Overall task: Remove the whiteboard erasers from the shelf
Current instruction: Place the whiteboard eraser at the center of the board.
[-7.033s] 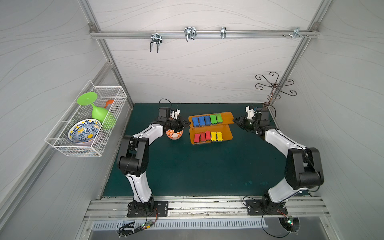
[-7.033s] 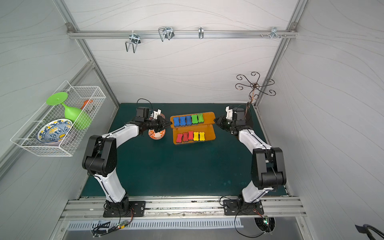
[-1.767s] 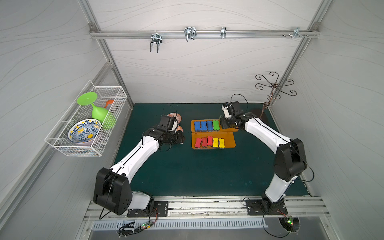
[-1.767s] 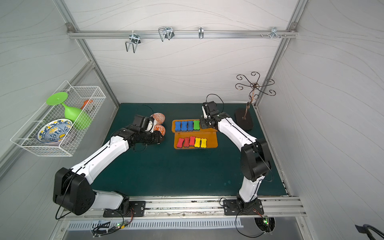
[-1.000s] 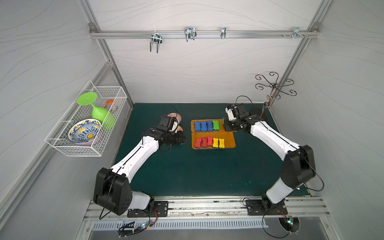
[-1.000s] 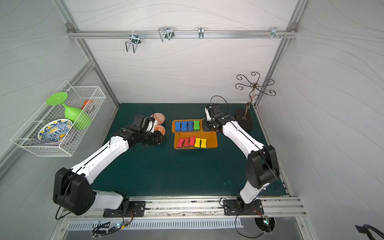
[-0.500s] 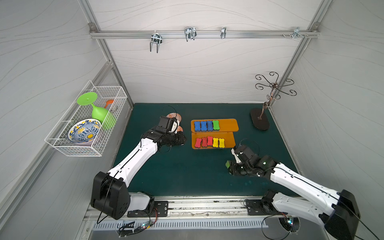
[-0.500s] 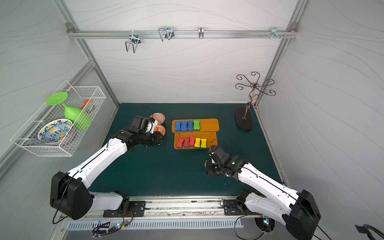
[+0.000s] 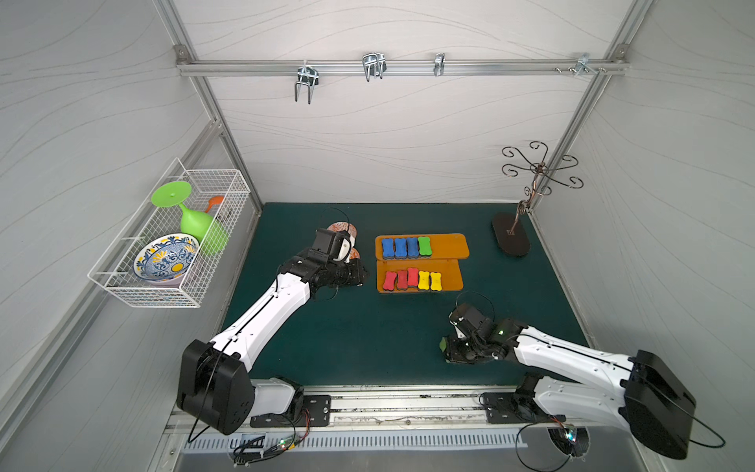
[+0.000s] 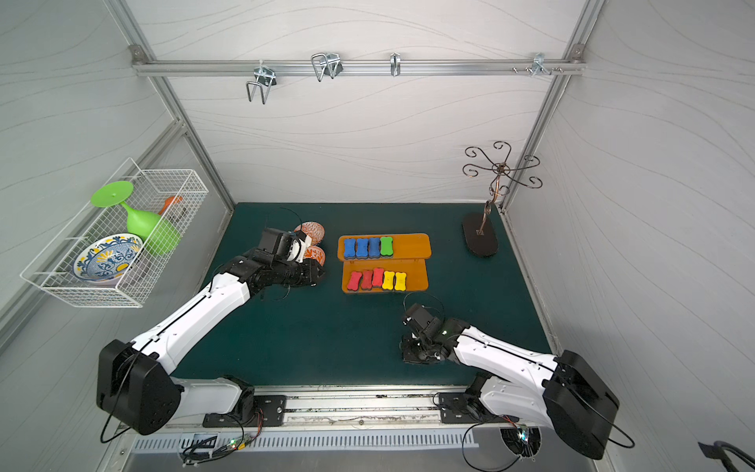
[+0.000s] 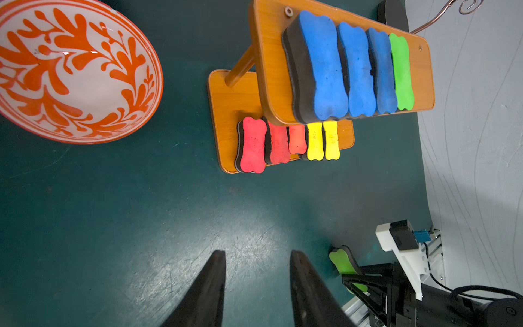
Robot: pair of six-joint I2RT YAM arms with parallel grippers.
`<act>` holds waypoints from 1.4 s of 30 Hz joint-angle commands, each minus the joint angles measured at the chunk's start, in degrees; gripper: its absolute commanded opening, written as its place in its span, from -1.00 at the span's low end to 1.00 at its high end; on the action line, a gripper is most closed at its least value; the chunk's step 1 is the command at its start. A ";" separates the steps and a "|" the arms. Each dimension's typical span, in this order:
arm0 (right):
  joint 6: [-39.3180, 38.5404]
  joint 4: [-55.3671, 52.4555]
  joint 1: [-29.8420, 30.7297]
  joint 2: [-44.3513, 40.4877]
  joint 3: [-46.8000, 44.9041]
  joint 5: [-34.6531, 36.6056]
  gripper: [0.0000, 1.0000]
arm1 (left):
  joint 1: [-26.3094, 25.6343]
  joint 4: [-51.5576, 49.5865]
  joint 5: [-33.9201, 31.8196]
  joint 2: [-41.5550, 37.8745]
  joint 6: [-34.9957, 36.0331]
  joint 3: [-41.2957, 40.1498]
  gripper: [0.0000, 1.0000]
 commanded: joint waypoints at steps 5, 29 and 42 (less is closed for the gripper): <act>-1.98 -1.33 -5.49 -1.54 -4.40 -2.31 -0.19 | -0.19 1.64 -0.80 -0.94 1.16 0.23 -0.18; -9.24 -14.97 -0.07 5.70 9.24 16.52 0.50 | -0.19 1.75 0.21 -1.08 1.05 0.25 -0.18; -9.55 -8.67 2.93 12.39 7.21 17.88 -0.11 | -0.19 1.88 0.74 -1.29 0.98 0.36 -0.18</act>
